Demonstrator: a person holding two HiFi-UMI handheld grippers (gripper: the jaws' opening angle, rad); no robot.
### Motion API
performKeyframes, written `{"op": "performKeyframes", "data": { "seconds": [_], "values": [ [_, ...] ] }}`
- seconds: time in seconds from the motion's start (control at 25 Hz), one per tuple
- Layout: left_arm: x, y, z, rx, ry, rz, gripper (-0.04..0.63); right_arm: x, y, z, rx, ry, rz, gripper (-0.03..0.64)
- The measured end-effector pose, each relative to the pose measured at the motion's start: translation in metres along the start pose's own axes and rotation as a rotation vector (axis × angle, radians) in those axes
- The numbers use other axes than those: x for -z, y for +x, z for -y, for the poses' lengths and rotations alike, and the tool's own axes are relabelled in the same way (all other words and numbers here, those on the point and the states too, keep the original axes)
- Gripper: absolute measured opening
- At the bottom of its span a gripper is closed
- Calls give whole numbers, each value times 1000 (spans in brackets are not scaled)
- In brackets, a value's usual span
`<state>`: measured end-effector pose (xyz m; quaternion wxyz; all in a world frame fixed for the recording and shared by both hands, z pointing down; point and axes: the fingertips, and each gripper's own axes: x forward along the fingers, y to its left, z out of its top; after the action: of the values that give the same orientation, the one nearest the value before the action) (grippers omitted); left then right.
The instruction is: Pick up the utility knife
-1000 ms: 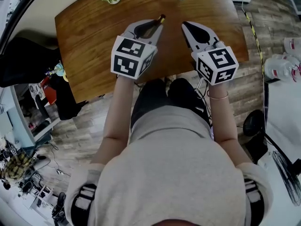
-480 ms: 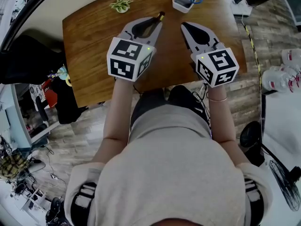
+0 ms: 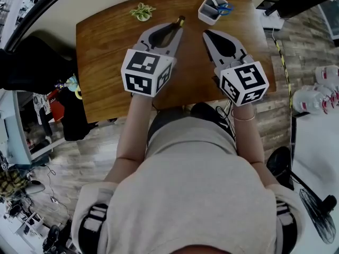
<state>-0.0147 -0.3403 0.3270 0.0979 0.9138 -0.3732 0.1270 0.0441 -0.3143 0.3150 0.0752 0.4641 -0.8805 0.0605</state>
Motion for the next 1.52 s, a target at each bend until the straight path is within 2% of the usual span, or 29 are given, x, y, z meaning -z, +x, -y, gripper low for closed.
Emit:
{"op": "performKeyframes", "data": {
  "seconds": [0.48, 0.88, 1.2, 1.52],
  "values": [
    [-5, -16, 24, 14, -64, 114, 77, -13, -10, -6, -1, -13, 61, 9],
    [6, -25, 29, 22, -121, 121, 77, -1, -19, -21, -27, 0, 40, 9],
    [12, -28, 35, 28, -131, 126, 77, 7, -27, -24, -28, 6, 20, 9],
    [24, -28, 46, 65, -168, 120, 77, 20, -30, -23, -20, 22, -2, 9]
  ]
}}
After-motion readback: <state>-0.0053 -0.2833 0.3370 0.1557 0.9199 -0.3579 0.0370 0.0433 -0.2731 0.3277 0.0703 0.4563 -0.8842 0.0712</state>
